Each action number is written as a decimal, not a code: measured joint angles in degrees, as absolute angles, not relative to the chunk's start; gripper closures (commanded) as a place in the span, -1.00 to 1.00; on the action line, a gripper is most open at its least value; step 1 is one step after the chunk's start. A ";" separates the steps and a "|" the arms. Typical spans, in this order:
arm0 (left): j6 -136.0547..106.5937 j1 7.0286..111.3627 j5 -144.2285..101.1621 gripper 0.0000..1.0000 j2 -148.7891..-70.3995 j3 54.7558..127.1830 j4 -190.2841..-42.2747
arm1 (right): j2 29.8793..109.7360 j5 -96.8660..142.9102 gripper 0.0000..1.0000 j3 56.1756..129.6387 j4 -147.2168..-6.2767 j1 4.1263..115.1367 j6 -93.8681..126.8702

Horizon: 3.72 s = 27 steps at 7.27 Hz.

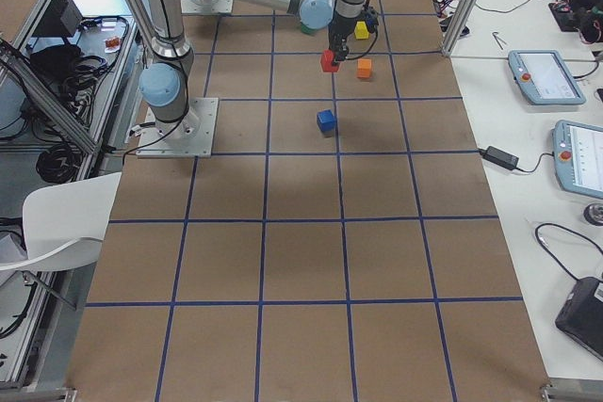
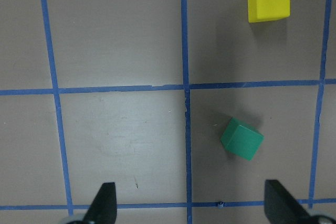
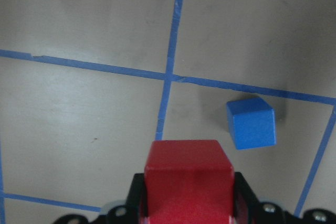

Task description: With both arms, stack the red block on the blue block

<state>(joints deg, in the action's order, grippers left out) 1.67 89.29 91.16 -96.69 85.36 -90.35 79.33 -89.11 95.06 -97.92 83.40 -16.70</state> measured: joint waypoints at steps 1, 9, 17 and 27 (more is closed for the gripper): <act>1.67 89.30 91.18 -1.00 -96.71 85.33 -90.35 | 79.41 -89.11 1.00 97.72 -101.16 80.53 -21.31; 1.67 89.23 91.17 -1.00 -96.82 85.44 -90.07 | 78.64 -88.78 1.00 108.20 -118.46 76.99 -31.22; 1.64 89.38 91.07 -1.00 -96.71 85.40 -90.09 | 77.87 -88.94 -0.88 109.83 -118.57 75.79 -30.71; 2.52 89.37 91.16 -1.00 -96.52 84.71 -90.01 | 89.56 -89.15 -1.00 94.62 -88.12 78.07 -11.69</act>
